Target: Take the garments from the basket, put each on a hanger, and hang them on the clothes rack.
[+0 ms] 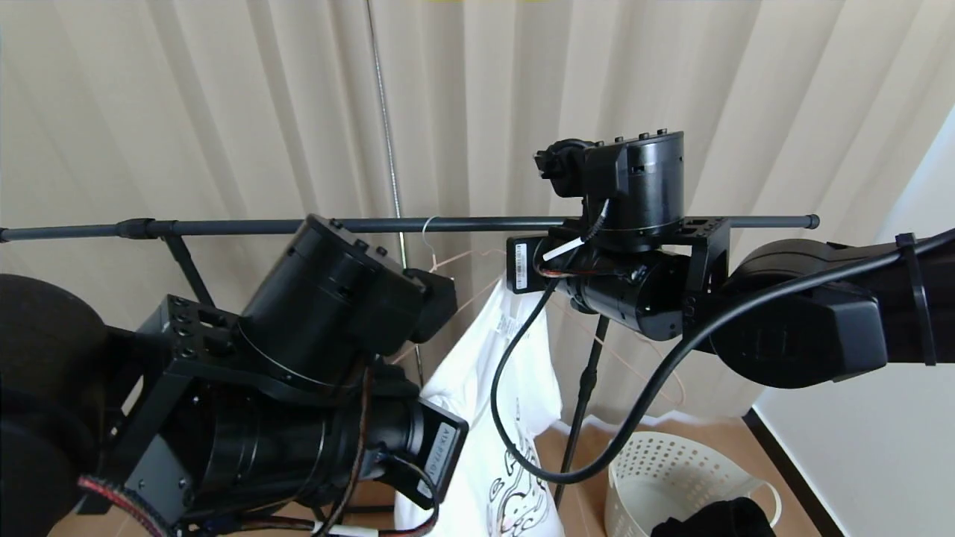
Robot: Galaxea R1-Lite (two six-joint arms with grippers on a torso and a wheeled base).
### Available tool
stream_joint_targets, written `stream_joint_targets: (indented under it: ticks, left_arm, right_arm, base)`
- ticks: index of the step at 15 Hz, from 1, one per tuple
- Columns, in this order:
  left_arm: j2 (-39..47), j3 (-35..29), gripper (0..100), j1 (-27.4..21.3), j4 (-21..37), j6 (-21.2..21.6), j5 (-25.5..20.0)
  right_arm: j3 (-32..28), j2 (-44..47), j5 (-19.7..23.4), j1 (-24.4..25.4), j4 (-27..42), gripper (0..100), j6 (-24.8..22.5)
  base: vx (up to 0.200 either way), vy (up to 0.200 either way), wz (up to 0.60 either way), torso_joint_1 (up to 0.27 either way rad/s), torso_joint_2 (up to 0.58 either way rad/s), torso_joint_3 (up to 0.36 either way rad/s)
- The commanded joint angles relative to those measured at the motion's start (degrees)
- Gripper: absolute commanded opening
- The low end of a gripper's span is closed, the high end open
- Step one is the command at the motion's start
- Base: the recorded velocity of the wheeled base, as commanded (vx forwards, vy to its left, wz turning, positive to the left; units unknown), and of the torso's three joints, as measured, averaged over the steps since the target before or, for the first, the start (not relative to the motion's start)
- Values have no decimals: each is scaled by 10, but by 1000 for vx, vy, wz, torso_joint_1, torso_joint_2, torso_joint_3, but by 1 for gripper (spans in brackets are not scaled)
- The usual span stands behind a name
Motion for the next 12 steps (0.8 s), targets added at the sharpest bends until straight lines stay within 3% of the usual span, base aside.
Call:
stream_joint_targets:
  ticks: [1,7,10,12]
  left_arm:
    - [29,-20,0,-35,-5,-30,0]
    - [47,-32,0,-39,-9,-49,25]
    - [44,-28,0,3,-5,-48,72]
    - [44,-30,0,37,-5,-47,79]
  right_arm:
    - [-2,9,0,4,-2,0,16]
    - [14,-14,0,2,2,0,48]
    - [63,-55,0,-18,-2,0,49]
    - [94,-80,-1,-32,2,0,49]
  base:
    - [0,0,0,0,0,0]
    - [0,0,0,0,0,0]
    - [0,0,0,0,0,0]
    - [0,0,0,0,0,0]
